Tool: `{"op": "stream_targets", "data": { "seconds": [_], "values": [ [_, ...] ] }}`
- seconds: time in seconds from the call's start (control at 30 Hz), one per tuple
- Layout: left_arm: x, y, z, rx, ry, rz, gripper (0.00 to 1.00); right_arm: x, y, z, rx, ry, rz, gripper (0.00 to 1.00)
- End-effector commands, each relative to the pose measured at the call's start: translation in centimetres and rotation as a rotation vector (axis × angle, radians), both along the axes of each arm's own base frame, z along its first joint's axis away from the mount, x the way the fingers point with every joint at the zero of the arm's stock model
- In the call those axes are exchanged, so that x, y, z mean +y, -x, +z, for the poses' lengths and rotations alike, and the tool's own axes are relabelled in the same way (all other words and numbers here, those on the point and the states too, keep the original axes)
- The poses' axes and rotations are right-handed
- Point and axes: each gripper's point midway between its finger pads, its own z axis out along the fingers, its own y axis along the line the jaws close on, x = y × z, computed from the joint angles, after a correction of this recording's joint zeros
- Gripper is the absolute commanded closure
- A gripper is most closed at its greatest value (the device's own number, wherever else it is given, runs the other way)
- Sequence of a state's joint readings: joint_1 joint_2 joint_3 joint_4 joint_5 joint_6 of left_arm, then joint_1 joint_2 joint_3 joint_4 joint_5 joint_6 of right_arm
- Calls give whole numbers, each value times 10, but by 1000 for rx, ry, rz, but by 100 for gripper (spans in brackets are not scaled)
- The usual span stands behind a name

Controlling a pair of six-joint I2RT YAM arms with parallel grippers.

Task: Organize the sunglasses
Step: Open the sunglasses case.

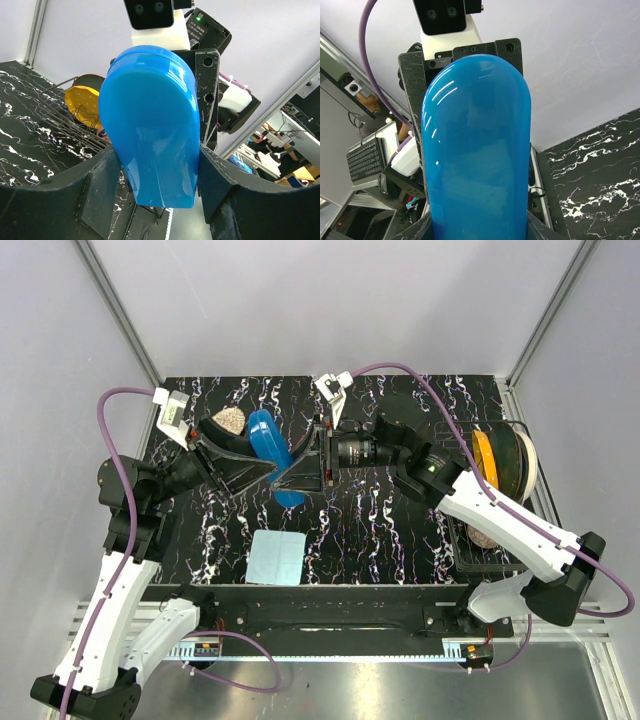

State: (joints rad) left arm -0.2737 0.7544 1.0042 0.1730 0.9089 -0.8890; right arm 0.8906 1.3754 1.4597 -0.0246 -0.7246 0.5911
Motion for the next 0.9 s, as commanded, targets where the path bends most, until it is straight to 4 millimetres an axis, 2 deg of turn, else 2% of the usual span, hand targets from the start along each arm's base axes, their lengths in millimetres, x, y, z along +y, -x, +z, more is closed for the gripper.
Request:
{"op": "stream_targets", "data": {
  "seconds": [0.0,0.03,0.13,0.17,0.2,0.37,0.47,0.63,0.7,0.83,0.87],
  "values": [
    [1,25,20,-128,19,-69,67,-4,2,4,-21,-13,-4,98],
    [1,24,19,-126,18,-69,75,-4,2,4,-22,-14,-4,99],
    [0,21,16,-115,9,-57,87,-5,1,5,-22,-15,-13,100],
    [1,20,16,-117,4,-51,97,-5,1,6,-23,-17,-16,100],
    [0,17,12,-105,-11,-44,100,-5,0,5,-23,-16,-22,100],
    [-1,18,1,-131,-53,-64,100,-11,9,16,-30,-42,0,100],
    [-2,19,-6,-148,-76,-79,100,-15,16,30,-47,-88,29,100],
    [-2,4,-15,-113,-98,-26,100,-20,21,34,-63,-100,33,100],
    [-2,-4,-21,-68,-108,-4,100,-20,17,27,-74,-79,9,100],
    [-2,-23,-33,24,-137,56,100,-17,-6,6,-78,-1,-109,100],
    [-1,-26,-38,51,-148,61,92,-17,-9,1,-73,19,-126,100]
  ]
}}
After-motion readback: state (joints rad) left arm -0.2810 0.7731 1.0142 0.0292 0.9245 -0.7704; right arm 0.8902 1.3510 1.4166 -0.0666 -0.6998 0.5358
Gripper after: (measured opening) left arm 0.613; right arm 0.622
